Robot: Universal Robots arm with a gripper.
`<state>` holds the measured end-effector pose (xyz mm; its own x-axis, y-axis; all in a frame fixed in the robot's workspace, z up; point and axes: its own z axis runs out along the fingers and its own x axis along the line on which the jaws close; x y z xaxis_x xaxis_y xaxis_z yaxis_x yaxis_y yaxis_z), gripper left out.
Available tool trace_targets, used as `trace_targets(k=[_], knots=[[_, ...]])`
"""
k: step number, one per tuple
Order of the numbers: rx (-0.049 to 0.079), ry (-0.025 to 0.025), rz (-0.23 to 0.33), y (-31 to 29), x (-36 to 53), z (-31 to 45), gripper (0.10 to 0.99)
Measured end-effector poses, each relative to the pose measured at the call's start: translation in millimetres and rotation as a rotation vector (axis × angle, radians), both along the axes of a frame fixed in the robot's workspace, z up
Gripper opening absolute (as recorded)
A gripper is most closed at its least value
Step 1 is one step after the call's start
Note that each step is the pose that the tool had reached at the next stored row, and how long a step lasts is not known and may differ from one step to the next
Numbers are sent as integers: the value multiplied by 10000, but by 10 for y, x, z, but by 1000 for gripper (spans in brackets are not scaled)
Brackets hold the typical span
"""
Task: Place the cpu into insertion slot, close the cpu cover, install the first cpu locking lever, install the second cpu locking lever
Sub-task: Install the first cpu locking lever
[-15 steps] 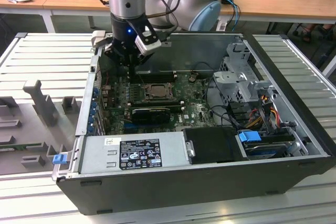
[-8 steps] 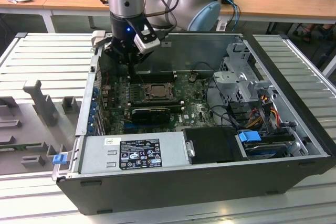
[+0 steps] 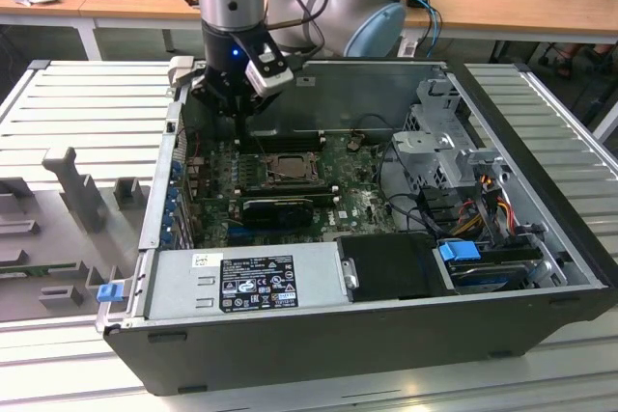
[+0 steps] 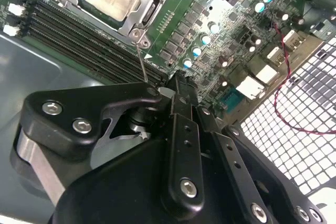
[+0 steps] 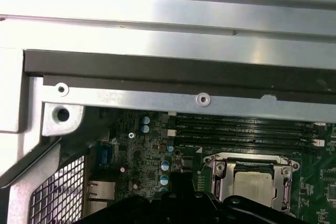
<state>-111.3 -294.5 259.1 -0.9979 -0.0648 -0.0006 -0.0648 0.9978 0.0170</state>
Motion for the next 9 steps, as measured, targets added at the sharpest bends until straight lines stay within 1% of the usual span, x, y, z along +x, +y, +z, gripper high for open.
trace_targets(k=[5, 7, 9], knots=[[0, 0, 0, 66, 4, -1, 106], [0, 1, 1, 69, 20, -2, 106], [0, 0, 0, 69, 56, -4, 106]])
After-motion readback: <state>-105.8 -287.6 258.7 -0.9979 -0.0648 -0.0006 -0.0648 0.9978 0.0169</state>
